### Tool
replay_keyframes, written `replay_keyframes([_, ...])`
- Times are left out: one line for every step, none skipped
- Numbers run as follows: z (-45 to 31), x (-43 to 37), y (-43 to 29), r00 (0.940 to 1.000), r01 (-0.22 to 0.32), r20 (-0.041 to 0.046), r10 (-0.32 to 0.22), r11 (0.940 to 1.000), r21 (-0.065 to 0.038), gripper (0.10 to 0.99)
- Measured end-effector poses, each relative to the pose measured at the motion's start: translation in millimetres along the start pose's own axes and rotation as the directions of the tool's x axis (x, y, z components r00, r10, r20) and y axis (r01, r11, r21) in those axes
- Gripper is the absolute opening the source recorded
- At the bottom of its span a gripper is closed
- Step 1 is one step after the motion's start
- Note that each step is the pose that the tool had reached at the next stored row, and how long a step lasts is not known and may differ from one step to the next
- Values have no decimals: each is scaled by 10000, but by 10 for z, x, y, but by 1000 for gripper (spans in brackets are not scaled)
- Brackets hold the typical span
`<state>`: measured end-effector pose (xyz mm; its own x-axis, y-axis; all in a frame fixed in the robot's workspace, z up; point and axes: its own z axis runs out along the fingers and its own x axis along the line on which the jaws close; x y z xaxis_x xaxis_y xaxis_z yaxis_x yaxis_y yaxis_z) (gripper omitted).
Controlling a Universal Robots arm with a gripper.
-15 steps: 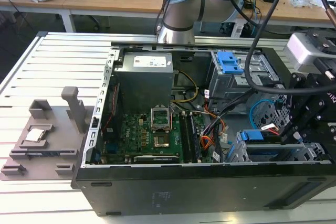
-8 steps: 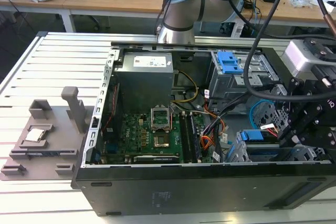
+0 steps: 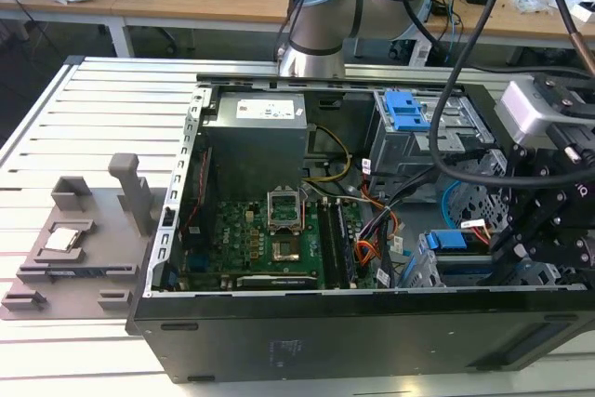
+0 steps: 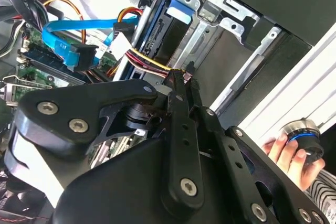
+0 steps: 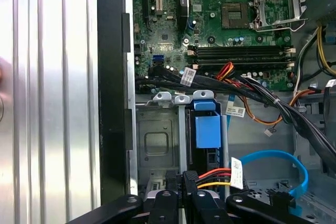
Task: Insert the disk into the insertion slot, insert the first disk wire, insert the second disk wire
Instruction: 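Insert the first disk wire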
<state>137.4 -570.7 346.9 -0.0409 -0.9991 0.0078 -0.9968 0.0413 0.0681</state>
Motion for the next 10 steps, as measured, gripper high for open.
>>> replay_keyframes([7,0,0,10000,0,-1,0,10000,0,161])
replay_keyframes([10,0,-1,10000,0,-2,0,10000,0,161])
replay_keyframes([11,0,-1,10000,0,-3,0,10000,0,161])
replay_keyframes([14,-9,-1,10000,0,2,0,10000,0,161])
replay_keyframes([12,-23,0,10000,0,-3,0,10000,0,161])
replay_keyframes([3,-35,1,10000,0,-5,0,10000,0,161])
replay_keyframes([-11,-42,2,10000,0,-3,0,10000,0,161])
replay_keyframes([-36,-52,4,10000,1,7,-1,10000,1,161])
replay_keyframes([-90,-58,8,10000,1,1,-1,10000,2,161])
replay_keyframes([-110,-63,9,10000,2,8,-2,10000,2,161])
